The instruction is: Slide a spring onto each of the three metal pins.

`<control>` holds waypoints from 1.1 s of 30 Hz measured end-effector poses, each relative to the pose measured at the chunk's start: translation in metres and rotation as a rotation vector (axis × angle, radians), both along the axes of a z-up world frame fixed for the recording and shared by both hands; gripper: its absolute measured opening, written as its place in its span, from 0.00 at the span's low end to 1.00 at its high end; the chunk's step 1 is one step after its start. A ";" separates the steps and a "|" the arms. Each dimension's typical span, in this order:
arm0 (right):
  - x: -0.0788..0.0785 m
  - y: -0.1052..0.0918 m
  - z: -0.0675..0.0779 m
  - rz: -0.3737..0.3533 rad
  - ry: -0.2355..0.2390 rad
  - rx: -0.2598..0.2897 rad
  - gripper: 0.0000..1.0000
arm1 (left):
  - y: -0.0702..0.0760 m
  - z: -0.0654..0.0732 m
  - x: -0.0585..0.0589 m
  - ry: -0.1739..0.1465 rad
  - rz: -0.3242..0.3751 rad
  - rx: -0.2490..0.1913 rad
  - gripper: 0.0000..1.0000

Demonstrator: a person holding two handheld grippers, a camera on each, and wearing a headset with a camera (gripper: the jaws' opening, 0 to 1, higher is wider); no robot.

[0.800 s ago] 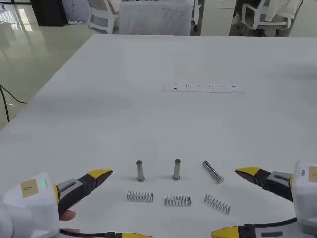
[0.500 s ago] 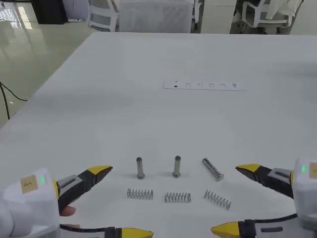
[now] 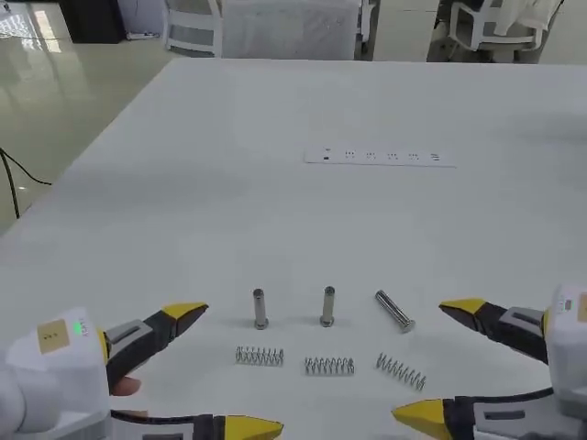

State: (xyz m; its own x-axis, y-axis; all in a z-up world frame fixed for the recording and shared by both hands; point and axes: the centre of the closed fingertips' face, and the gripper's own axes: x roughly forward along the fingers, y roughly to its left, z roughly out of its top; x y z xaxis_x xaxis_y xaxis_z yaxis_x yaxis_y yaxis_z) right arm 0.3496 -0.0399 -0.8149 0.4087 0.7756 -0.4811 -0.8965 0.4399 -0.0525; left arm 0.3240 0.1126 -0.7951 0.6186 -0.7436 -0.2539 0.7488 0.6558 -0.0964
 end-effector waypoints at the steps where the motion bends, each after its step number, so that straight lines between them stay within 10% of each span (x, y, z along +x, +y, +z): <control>1: 0.002 0.000 0.001 -0.001 -0.003 -0.003 0.79 | 0.000 0.000 0.000 0.001 -0.002 0.002 0.91; 18: 0.043 0.002 0.028 -0.022 -0.053 -0.037 0.68 | -0.003 -0.002 -0.003 0.006 -0.019 0.000 0.91; 33: 0.067 0.010 0.018 -0.064 0.024 -0.143 0.43 | -0.005 -0.002 -0.005 0.010 -0.026 0.002 0.90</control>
State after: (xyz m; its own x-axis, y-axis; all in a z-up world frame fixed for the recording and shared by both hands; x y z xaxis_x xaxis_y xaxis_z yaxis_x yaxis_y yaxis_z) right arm 0.4166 -0.0302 -0.7966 0.4418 0.6713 -0.5951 -0.8688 0.4855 -0.0972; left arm 0.3185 0.1072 -0.7970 0.5964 -0.7590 -0.2612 0.7648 0.6361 -0.1022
